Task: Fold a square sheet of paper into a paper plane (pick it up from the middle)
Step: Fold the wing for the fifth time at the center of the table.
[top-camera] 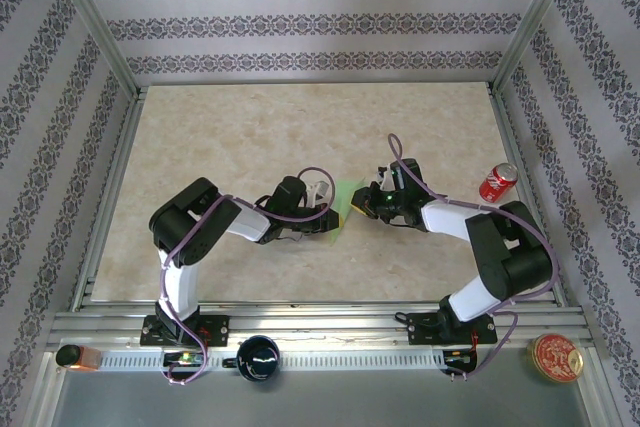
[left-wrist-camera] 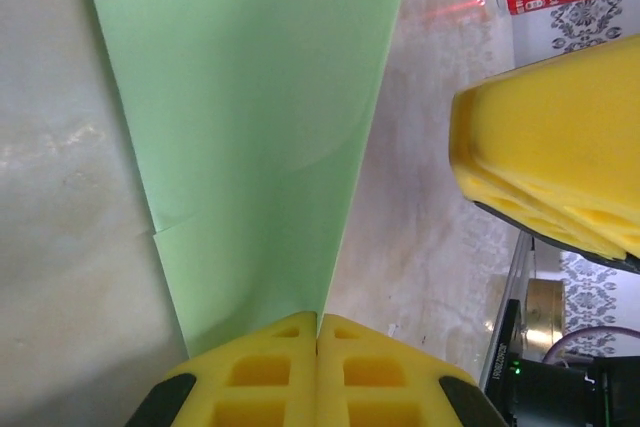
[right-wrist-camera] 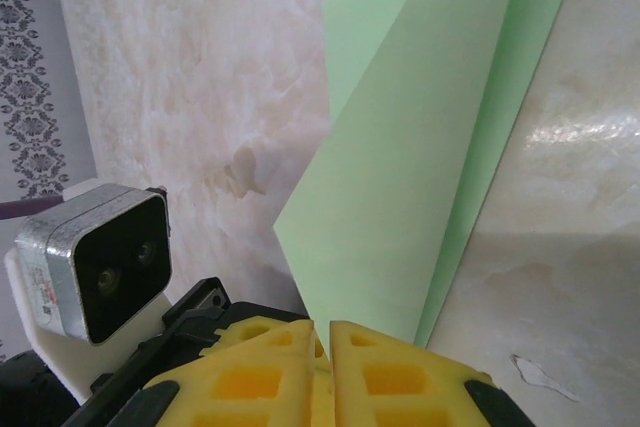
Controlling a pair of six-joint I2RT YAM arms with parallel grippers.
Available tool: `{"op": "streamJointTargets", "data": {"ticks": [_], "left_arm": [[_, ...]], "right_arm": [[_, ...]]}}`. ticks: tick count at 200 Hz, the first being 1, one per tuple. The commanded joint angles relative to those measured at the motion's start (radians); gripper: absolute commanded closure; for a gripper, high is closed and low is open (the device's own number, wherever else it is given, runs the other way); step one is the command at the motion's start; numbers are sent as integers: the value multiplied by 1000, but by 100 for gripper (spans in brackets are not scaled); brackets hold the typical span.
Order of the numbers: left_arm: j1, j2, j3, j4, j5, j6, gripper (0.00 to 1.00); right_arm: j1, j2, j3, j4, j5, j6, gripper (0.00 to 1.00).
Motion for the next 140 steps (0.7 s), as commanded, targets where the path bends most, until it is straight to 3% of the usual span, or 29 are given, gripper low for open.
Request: {"op": "streamJointTargets", "data": {"ticks": [1,140], "left_arm": [[14,25,-23,149,35,-96,100],[37,65,-77,344,14,-273,100]], "right_arm": [[11,20,32,8,-21,-30,86],[2,82,61,14,-34,-39,87]]}}
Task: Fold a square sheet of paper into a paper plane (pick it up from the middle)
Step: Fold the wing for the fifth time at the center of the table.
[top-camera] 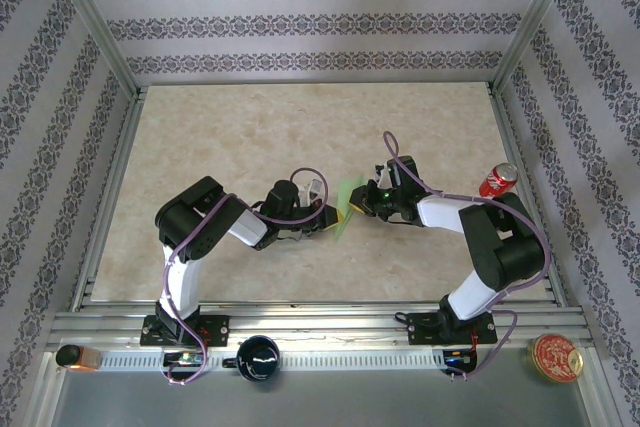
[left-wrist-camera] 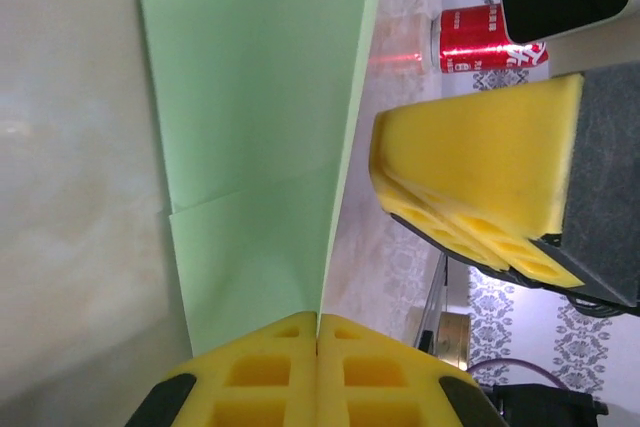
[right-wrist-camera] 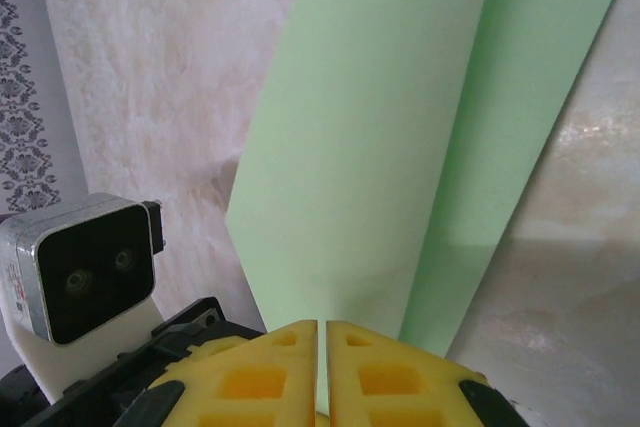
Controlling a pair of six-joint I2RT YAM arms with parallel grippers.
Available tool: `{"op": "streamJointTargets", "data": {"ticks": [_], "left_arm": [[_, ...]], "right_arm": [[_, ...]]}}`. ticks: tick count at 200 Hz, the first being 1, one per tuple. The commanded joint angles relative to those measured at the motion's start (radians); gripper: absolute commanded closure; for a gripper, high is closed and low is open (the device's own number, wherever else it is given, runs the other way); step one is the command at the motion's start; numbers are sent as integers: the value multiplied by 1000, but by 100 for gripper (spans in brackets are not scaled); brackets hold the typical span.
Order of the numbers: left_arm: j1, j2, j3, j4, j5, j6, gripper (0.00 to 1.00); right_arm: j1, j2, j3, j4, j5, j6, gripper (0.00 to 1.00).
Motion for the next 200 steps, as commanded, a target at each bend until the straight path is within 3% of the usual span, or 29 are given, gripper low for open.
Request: {"op": "streamJointTargets", "data": {"ticks": [1,130,200], "left_arm": [[17,23,-15,79,-7,-40,100],[21,43,26,7,32,-50,100],[28,54,73,-71,83,-50,100]], "right_arm": [[2,19,22,17,-30,-20,87],[-2,62,33,79,-53,-1,87],[-33,21,21,16,-29,-15,86]]}}
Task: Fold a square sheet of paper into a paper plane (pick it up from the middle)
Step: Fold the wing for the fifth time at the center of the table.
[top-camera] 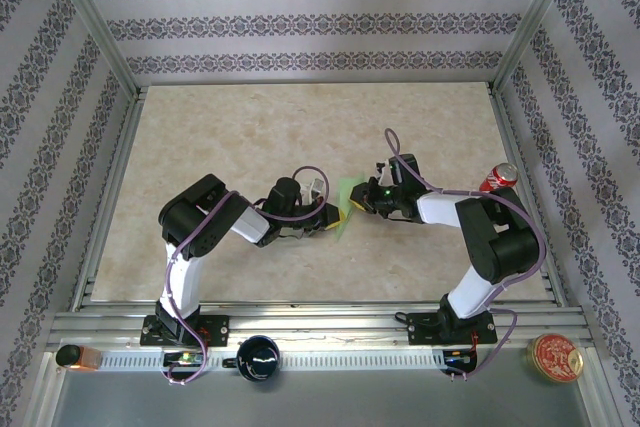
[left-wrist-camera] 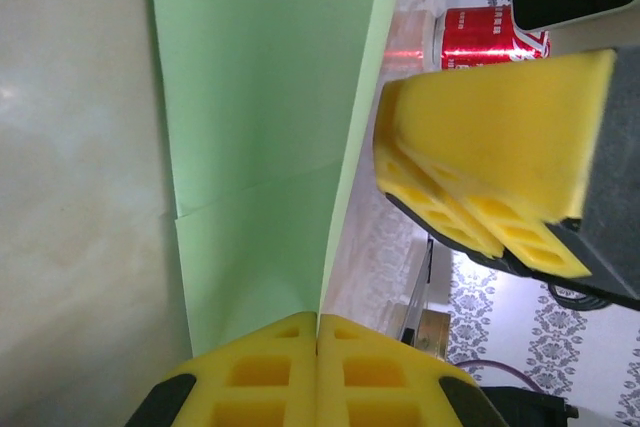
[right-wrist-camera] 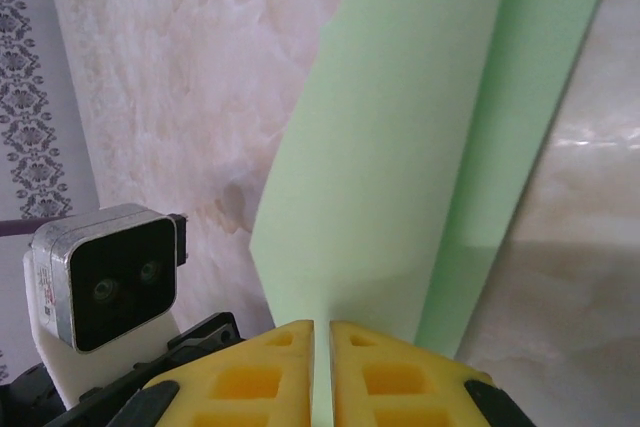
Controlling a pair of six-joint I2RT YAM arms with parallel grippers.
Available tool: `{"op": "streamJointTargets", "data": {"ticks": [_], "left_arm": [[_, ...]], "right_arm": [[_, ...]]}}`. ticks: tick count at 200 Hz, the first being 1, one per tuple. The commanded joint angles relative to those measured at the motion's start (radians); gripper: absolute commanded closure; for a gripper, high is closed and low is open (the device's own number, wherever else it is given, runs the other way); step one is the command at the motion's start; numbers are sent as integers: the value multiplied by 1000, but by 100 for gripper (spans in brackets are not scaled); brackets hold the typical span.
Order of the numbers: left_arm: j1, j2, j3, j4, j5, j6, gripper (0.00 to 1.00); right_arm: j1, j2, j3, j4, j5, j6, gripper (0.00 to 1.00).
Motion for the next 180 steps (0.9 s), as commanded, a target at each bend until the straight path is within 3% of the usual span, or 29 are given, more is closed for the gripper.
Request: {"op": "streamJointTargets", "data": {"ticks": [1,112,180], "left_arm": [[20,25,26,-38,39,2,100],[39,67,46,-40,73,-45,100],[46,76,45,-55,80,-60,100]], "right_arm": [[-4,-22,4,-20,-2,-15,86],[-10,-21,-27,9,1,-10,86],[-2,24,1,63,-65,-4,89]]}}
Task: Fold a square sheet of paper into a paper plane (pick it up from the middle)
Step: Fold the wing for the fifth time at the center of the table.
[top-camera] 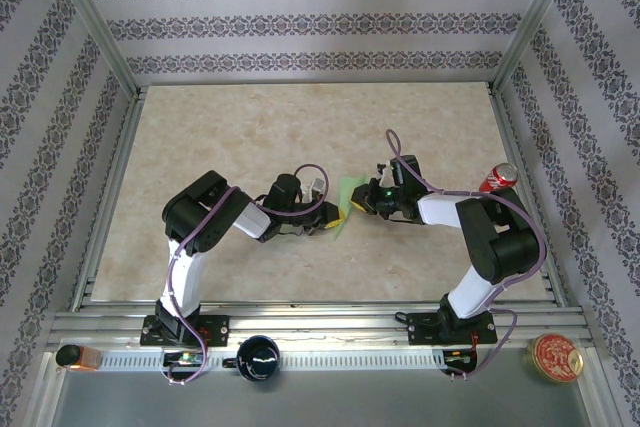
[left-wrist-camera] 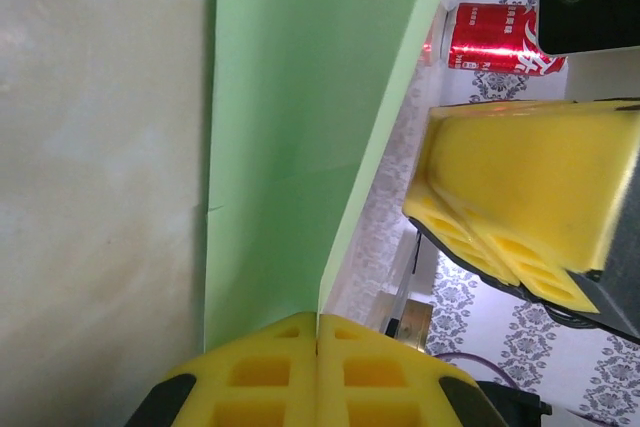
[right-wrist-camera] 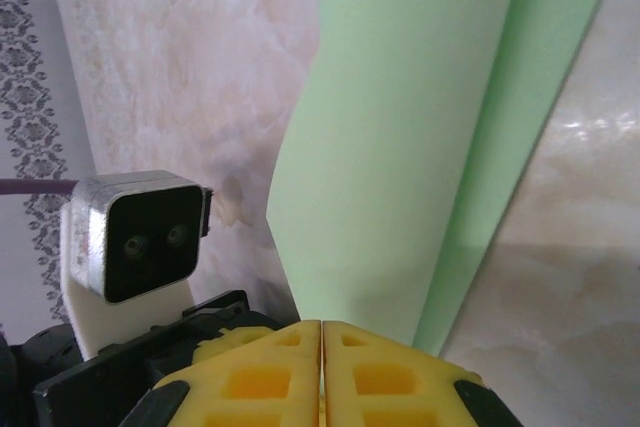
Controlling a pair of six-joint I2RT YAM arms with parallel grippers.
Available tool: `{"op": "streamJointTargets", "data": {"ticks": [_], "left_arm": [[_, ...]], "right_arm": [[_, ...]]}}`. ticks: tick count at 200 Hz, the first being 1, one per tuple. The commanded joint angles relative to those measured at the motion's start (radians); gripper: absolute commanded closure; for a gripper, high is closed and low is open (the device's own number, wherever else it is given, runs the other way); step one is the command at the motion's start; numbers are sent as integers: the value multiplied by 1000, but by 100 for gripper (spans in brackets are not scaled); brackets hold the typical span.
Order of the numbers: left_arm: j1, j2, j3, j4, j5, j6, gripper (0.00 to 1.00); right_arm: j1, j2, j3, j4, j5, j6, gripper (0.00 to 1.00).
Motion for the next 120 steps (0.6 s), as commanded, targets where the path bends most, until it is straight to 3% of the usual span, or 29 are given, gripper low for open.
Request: {"op": "streamJointTargets", "data": {"ticks": [1,120], "left_arm": [[21,36,4,-19,10,-11,100],[25,31,-16,-7,-7,-31,100]], "right_arm": [[4,27,16,45,-43,-5,89],[-16,153,61,131,-71,16,91]]}}
